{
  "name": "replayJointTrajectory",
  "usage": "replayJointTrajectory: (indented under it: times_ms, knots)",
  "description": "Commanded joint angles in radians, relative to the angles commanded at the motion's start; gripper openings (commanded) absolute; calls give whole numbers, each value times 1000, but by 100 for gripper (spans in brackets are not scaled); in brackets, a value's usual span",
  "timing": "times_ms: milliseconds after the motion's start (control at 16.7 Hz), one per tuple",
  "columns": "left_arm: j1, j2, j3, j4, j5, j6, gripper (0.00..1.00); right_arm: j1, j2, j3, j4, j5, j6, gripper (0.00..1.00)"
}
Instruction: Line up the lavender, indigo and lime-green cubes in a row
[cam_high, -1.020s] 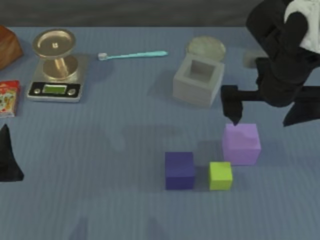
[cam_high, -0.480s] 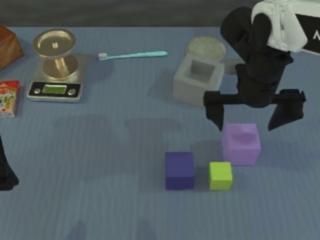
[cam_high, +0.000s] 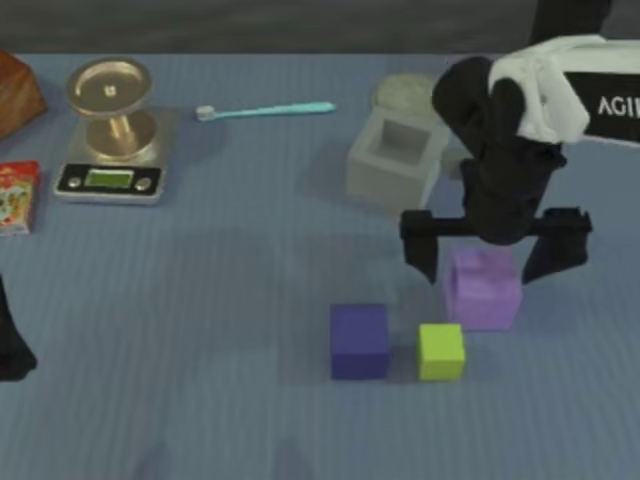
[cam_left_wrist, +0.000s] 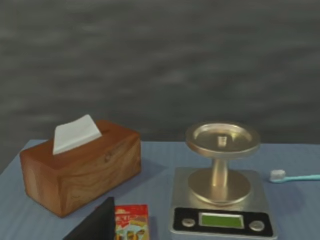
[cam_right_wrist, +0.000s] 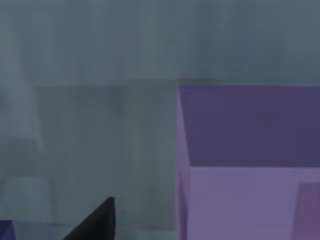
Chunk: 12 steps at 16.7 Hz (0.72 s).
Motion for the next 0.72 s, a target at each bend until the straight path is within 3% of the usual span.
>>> replayJointTrajectory:
  times_ms: [240, 480, 720]
  knots:
    - [0, 0, 0, 0, 0, 0, 100, 2, 59, -75, 132, 1, 3, 100]
    - [0, 0, 0, 0, 0, 0, 100, 2, 64, -80, 139, 1, 3, 100]
    - [0, 0, 0, 0, 0, 0, 100, 2, 64, -80, 139, 1, 3, 70]
